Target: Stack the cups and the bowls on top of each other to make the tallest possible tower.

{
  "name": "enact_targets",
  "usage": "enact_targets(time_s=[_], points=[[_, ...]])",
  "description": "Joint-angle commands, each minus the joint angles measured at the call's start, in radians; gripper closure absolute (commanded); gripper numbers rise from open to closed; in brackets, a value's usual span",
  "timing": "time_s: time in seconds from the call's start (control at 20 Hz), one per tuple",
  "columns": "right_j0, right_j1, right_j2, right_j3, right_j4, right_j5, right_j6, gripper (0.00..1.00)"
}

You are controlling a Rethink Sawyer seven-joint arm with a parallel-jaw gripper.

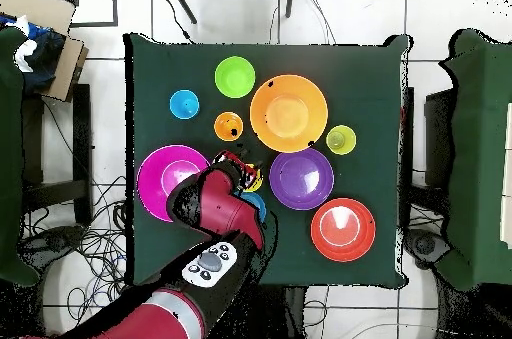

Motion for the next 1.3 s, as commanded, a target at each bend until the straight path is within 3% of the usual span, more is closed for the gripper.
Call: enact_targets(time_s=[0.05, 0.55, 1.3], points=[[0.014, 0.013, 0.126, -0.001, -0.029, 0.010, 0.156, 0.00], [0.118, -0.039, 0.052, 0.059, 0.039, 0.138, 0.194, 0.00], [0.097, -0.161, 0.078, 0.182, -0.015, 0.160, 0.167, 0.00]])
